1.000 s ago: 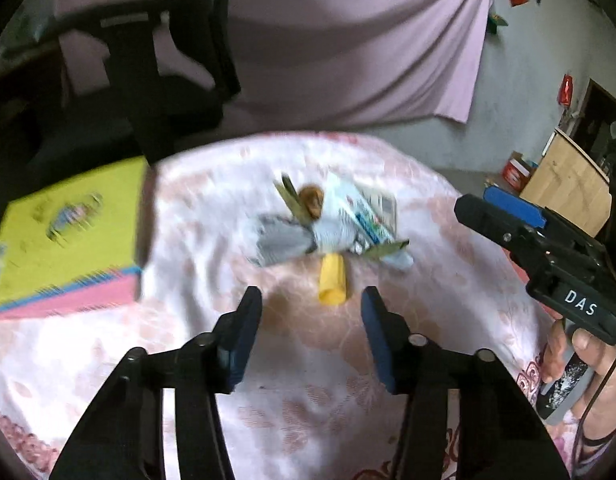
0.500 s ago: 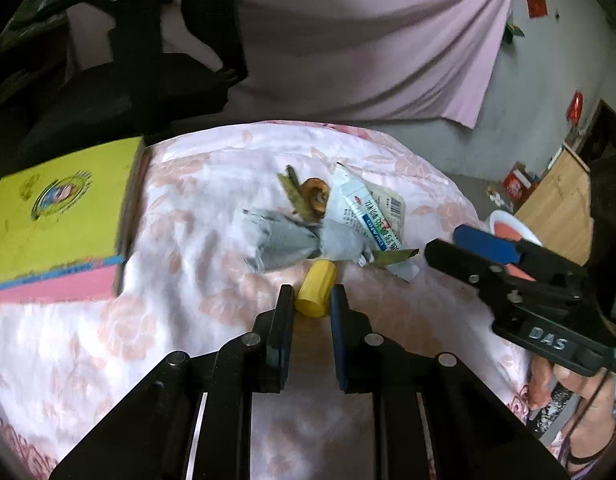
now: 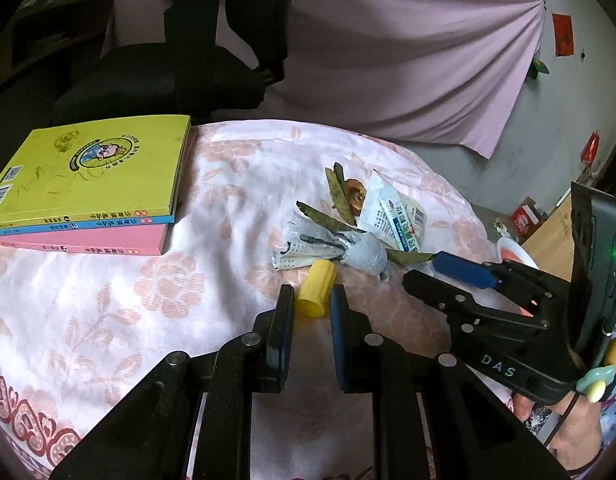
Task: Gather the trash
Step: 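Grasp a yellow cylinder with the left tool while the right tool grasps the white DIKANG sachet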
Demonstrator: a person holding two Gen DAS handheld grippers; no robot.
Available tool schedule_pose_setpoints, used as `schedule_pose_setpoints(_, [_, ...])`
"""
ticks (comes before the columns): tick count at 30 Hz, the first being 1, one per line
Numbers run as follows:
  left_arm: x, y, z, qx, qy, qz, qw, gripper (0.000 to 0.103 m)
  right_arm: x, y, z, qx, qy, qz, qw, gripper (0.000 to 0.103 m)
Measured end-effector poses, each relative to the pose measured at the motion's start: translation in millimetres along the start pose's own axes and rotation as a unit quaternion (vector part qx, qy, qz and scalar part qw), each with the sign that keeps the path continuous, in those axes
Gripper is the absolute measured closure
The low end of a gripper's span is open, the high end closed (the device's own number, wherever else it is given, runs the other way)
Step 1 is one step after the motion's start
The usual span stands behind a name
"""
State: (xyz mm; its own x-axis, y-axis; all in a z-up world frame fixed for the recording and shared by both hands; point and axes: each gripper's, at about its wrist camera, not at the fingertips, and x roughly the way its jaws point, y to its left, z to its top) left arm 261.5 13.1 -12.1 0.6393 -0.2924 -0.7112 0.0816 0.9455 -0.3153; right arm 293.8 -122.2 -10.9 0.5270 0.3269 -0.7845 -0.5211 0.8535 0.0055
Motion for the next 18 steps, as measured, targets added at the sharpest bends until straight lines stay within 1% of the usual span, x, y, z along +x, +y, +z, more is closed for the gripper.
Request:
schedule_pose_setpoints(1, [1, 1, 0, -0.003, 0.001, -0.003, 1.0000, 0.089, 1, 0, 0, -0.002, 0.001, 0.001, 1.000, 0.067])
schedule_pose_setpoints(2, [1, 2, 1, -0.004, 0.001, -0.005, 1.0000, 0.089, 1, 0, 1, -0.003, 0.002, 0.003, 1.000, 0.070])
schedule_pose_setpoints(3, [1, 3, 1, -0.005, 0.001, -0.006, 1.0000, 0.089, 1, 1, 1, -0.004, 0.003, 0.007, 1.000, 0.077])
schedule_pose_setpoints(4, [1, 2, 1, -0.004, 0.001, -0.006, 1.0000, 0.089, 1, 1, 1, -0.006, 0.003, 0.010, 1.000, 0.081])
schedule_pose_setpoints(5, [1, 3, 2, -0.003, 0.001, -0.005, 1.0000, 0.089, 1, 2, 1, -0.007, 0.003, 0.009, 1.000, 0.082])
schedule_pose_setpoints(13, [-3, 1, -2, 0.002, -0.010, -0.003, 0.9999, 0.089, -1, 1, -2, -0.002, -0.013, 0.022, 1.000, 0.084])
schedule_pose_setpoints(15, [-6, 2, -4, 0.001, -0.016, -0.004, 0.9999, 0.089, -6, -2, -4, 0.001, -0.025, 0.019, 0.999, 0.084])
schedule_pose_setpoints(18, [-16, 2, -6, 0.003, -0.038, -0.008, 0.9993, 0.089, -18, -6, -6, 0.009, -0.052, 0.014, 0.999, 0.084])
